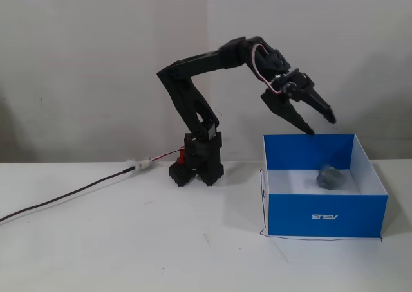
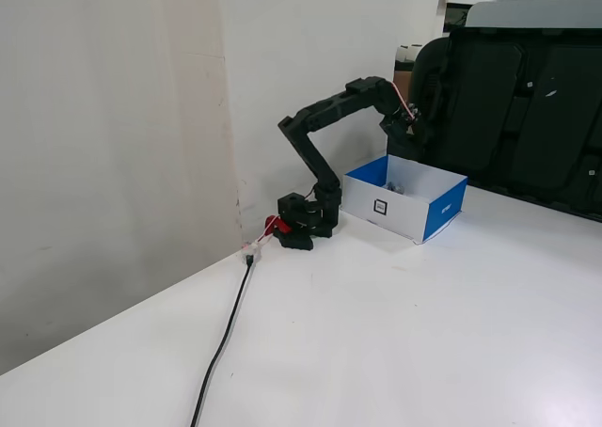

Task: Pick the gray block and keep it in the box.

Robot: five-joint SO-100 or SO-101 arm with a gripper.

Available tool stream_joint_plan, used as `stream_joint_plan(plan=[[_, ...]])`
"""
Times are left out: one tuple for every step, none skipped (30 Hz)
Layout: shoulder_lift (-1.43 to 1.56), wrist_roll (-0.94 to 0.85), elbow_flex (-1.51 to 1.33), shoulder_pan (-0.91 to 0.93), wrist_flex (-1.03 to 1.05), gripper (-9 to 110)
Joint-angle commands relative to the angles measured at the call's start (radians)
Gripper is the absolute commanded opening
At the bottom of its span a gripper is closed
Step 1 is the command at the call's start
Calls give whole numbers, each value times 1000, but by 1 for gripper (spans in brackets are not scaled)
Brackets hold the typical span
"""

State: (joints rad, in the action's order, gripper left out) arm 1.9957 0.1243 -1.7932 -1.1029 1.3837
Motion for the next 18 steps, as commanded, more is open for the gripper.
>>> stream_joint_plan(plan=[[94, 8, 101, 95, 21, 12], [103, 8, 107, 144, 34, 4], [110, 0, 107, 186, 46, 0], [115, -5, 104, 224, 54, 0], [121, -6, 103, 258, 63, 0], [126, -6, 103, 290, 69, 0], [137, -6, 103, 322, 77, 0], [152, -6, 103, 365, 80, 0], [164, -6, 101, 416, 80, 0], [169, -8, 100, 466, 83, 0], [172, -8, 95, 523, 83, 0], [176, -8, 80, 580, 72, 0], [181, -12, 51, 638, 49, 0], [189, -28, 14, 687, 21, 0], [213, -44, -44, 738, -25, 0], [250, -69, -103, 772, -67, 0], [295, -92, -164, 805, -114, 0], [336, -120, -212, 836, -146, 0]])
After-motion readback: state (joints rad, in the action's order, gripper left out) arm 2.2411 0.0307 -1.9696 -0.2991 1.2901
